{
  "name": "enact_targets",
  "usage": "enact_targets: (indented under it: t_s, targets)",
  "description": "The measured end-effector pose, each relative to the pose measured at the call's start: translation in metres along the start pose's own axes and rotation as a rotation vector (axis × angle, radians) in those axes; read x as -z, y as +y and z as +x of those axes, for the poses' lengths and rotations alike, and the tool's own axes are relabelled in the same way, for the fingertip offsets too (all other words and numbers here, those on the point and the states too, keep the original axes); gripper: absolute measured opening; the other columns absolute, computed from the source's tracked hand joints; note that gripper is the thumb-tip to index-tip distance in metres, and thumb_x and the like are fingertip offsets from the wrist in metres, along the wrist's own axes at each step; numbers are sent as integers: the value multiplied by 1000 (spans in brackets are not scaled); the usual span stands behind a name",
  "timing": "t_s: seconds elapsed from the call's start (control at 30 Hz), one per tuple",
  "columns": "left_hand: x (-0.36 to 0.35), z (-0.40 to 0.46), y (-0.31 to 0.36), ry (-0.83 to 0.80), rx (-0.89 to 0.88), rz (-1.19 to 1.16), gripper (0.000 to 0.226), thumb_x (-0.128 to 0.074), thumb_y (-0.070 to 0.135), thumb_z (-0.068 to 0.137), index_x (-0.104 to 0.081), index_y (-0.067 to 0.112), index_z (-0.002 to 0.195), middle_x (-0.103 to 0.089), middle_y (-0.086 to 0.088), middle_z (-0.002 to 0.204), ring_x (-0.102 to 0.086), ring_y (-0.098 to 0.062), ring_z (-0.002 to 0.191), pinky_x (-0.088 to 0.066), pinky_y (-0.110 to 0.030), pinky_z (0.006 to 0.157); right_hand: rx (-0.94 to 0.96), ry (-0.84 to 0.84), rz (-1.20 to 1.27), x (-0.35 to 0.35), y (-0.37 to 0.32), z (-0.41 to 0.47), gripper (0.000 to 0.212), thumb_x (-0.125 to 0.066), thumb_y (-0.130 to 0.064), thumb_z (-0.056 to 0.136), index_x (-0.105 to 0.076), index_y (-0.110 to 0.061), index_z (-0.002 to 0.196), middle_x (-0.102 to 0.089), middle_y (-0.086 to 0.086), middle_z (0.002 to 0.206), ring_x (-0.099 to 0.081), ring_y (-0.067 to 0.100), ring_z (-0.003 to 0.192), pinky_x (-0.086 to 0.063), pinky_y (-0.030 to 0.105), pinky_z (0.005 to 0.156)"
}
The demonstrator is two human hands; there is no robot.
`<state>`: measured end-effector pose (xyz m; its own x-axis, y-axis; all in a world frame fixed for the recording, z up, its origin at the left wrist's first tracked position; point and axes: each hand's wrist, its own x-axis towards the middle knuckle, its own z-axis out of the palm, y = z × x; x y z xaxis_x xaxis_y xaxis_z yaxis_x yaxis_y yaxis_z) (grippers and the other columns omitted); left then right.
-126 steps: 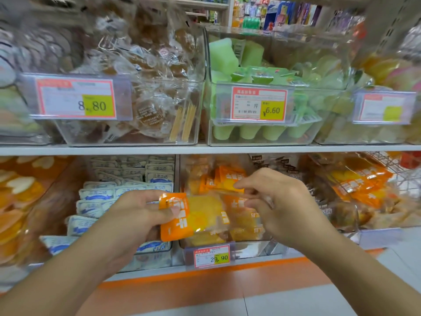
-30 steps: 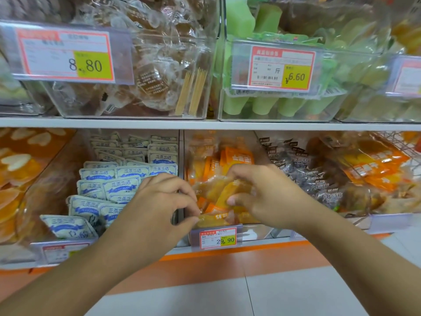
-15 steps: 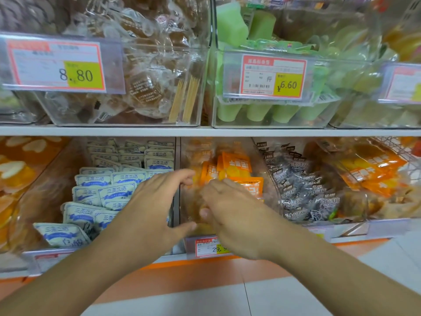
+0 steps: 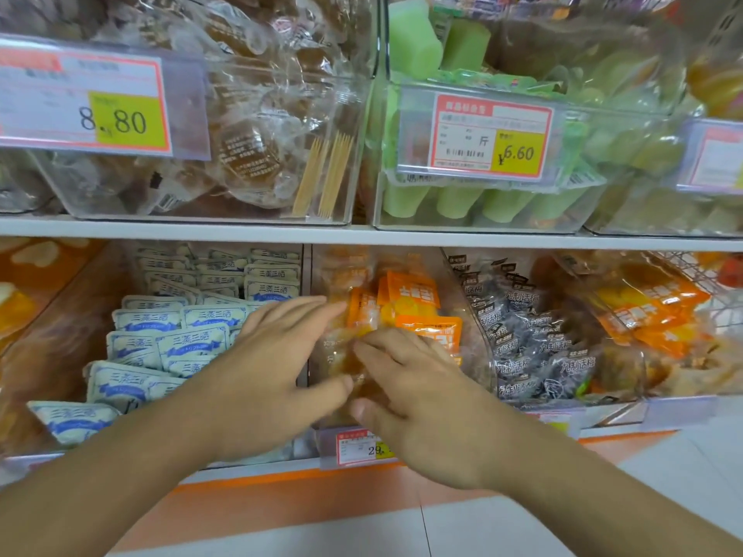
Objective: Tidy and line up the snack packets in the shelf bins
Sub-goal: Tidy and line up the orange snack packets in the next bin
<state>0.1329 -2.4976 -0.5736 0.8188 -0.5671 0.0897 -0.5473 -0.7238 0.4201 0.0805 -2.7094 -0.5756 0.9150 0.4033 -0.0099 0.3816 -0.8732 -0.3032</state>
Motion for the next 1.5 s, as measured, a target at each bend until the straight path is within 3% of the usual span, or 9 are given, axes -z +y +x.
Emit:
enact_targets:
  t_s: [0.1, 0.2, 0.37, 0.57, 0.7, 0.83, 1.13, 1.4, 1.5]
  targets:
    - [-6, 20, -5, 3, 43, 12, 85, -5, 77, 85, -17, 39, 160, -19, 20, 164, 0, 7, 148, 5, -23, 121, -68, 32, 331, 20, 15, 13, 53, -42, -41, 102, -57, -20, 148, -50, -10, 151, -35, 4, 142, -17, 11, 118]
    - [-21, 32, -7, -5, -4, 116, 86, 3, 75, 89, -26, 33, 159, -31, 21, 160, -4, 1, 149, 6, -34, 124, -159, 244, 172, 31, 47, 35, 50, -42, -36, 102, -58, -23, 148, -55, -3, 152, -43, 13, 144, -25, 17, 118]
    - [-22, 26, -5, 23, -45, 2, 77, -12, 77, 89, -46, 41, 147, -41, 31, 122, -21, 7, 129, -5, -24, 117, -123, 93, -52, 40, 82, 76, 50, -54, -2, 99, -56, -21, 146, -54, 2, 153, -42, 15, 137, -24, 7, 101]
    - [-12, 14, -9, -2, -50, -177, 52, -28, 72, 94, -66, 50, 122, -50, 26, 121, -31, 1, 131, -22, -26, 111, -164, -52, -136, 44, 98, 105, 56, -72, -21, 93, -55, -32, 146, -54, -6, 151, -49, 19, 137, -38, 27, 108]
    - [-9, 9, -12, 2, -96, -189, 51, -31, 72, 92, -70, 50, 115, -51, 29, 123, -35, 1, 130, -24, -27, 109, -282, -264, -193, 29, 112, 122, 46, -68, -41, 96, -61, -24, 138, -62, 6, 139, -57, 30, 131, -46, 42, 105]
    - [-4, 6, -8, -27, -84, -222, 34, -43, 63, 94, -69, 56, 115, -51, 28, 123, -34, 4, 130, -21, -21, 107, -133, -39, -122, 34, 114, 123, 57, -82, -35, 82, -61, -42, 134, -59, -13, 144, -53, 14, 132, -45, 31, 110]
    - [-6, 3, -6, -4, -94, -191, 41, -37, 67, 96, -67, 53, 119, -49, 26, 123, -32, 3, 129, -15, -13, 105, -163, -54, -66, 39, 110, 119, 48, -84, -37, 81, -63, -41, 124, -64, -12, 131, -59, 16, 118, -50, 32, 97]
    - [-9, 3, -10, 9, -100, -193, 38, -40, 64, 95, -67, 54, 119, -51, 28, 121, -36, 6, 127, -14, -15, 107, -208, -95, -50, 46, 108, 112, 40, -86, -39, 79, -61, -40, 110, -63, -12, 112, -60, 15, 101, -50, 31, 81]
    - [-10, 4, -12, -5, -87, -181, 42, -36, 69, 94, -64, 56, 122, -49, 30, 123, -35, 1, 128, -23, -23, 107, -231, -110, -50, 47, 105, 114, 39, -86, -43, 76, -59, -41, 104, -63, -14, 105, -61, 14, 95, -55, 34, 80]
